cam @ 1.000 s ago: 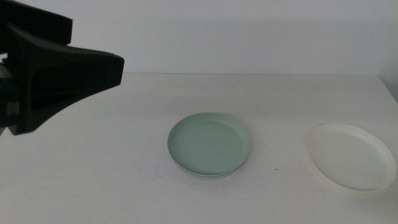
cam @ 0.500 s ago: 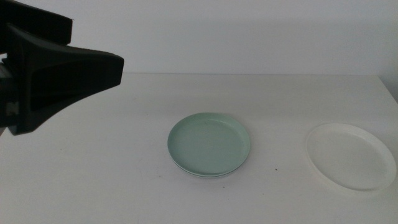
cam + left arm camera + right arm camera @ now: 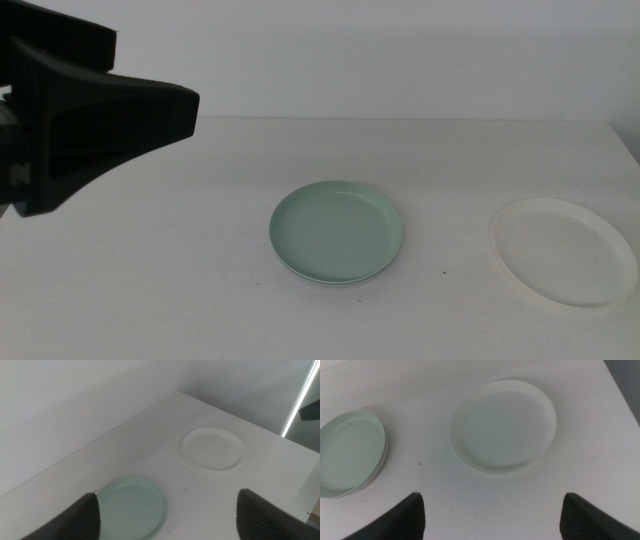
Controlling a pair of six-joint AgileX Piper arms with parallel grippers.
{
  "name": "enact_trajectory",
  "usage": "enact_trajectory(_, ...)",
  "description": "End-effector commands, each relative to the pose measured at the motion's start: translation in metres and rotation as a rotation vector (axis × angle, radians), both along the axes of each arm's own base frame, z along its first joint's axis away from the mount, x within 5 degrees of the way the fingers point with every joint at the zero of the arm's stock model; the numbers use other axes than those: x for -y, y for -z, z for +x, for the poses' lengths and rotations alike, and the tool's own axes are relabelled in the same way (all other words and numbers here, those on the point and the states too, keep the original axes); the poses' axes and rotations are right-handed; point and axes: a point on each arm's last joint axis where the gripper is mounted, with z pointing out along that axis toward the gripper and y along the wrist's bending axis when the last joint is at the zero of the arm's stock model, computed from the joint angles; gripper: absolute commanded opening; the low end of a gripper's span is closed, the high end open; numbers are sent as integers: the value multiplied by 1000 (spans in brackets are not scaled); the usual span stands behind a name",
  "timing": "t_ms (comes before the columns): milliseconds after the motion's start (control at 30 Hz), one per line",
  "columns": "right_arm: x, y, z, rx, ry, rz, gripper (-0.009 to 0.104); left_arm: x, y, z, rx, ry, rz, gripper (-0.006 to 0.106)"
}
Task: Stack the three bowls on top of each other.
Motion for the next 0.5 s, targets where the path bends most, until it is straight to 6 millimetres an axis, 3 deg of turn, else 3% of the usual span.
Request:
enact_trajectory(0, 3, -3, 4, -39, 32, -8, 93, 0, 0, 0, -1, -5, -9, 94)
enact_trajectory(200, 16, -8, 45, -249, 70, -148, 93, 0, 0, 0, -1, -5, -9, 94)
enact_trajectory(467, 25, 24, 123, -452, 40, -217, 92, 0, 0, 0, -1, -5, -9, 94)
